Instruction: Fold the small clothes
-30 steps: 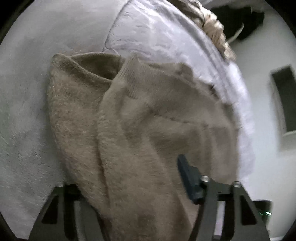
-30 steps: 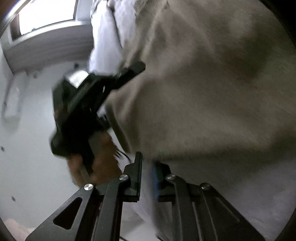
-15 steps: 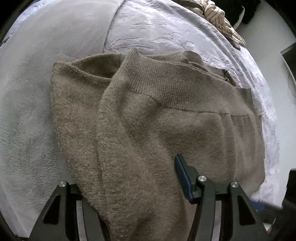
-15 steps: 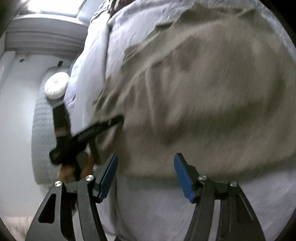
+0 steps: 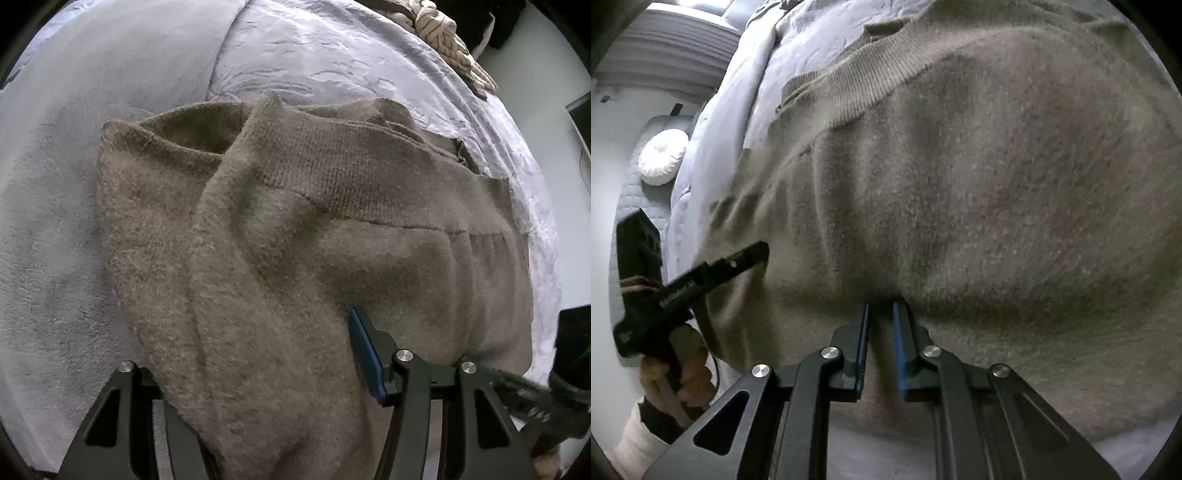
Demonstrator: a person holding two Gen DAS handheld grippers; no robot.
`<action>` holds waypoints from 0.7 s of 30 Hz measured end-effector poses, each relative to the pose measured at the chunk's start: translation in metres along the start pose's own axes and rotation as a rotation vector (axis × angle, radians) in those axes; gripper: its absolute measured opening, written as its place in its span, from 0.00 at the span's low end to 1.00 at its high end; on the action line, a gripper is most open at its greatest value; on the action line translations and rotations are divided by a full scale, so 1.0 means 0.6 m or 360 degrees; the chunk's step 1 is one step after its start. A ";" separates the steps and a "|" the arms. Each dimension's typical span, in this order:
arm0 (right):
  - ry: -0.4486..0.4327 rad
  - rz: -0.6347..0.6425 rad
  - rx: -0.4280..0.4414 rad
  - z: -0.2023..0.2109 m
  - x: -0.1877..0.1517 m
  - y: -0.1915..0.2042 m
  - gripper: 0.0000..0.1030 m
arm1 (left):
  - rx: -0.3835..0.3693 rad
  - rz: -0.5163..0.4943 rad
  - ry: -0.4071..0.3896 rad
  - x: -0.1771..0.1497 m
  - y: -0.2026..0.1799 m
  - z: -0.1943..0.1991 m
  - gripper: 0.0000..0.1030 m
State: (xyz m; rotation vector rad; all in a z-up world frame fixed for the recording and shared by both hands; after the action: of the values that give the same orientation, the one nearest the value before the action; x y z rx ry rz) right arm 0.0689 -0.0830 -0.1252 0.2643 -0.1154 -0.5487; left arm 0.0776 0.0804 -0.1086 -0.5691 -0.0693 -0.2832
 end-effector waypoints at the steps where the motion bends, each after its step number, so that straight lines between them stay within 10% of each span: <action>1: -0.0010 0.0001 0.0008 0.001 -0.001 0.000 0.12 | -0.0017 -0.0003 -0.0020 0.001 -0.001 0.002 0.38; 3: -0.0016 0.0000 0.0024 0.002 -0.001 -0.002 0.12 | -0.0035 0.0002 -0.0052 0.004 -0.003 0.011 0.22; 11: -0.0015 -0.0060 0.0151 0.005 -0.002 -0.025 0.12 | -0.0309 -0.0020 -0.0268 0.035 -0.095 0.096 0.19; 21: -0.0187 -0.0314 0.0335 0.110 -0.002 -0.151 0.16 | -0.0198 -0.0780 -0.0282 0.054 -0.386 0.083 0.19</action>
State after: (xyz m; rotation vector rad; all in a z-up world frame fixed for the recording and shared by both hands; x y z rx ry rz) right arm 0.0110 -0.1713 -0.0875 0.4517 -0.2638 -0.7495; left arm 0.0434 -0.0870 0.0584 -0.6965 -0.3676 -0.7169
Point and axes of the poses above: each gripper's, at about its wrist camera, not at the fingertips, and z roughly against the way its jaws point, y to its left, x to its top, the point moved 5 cm from there along -z, roughly the way its jaws point, and after that the axes turned 12 degrees about -x, right-handed, at the moved point
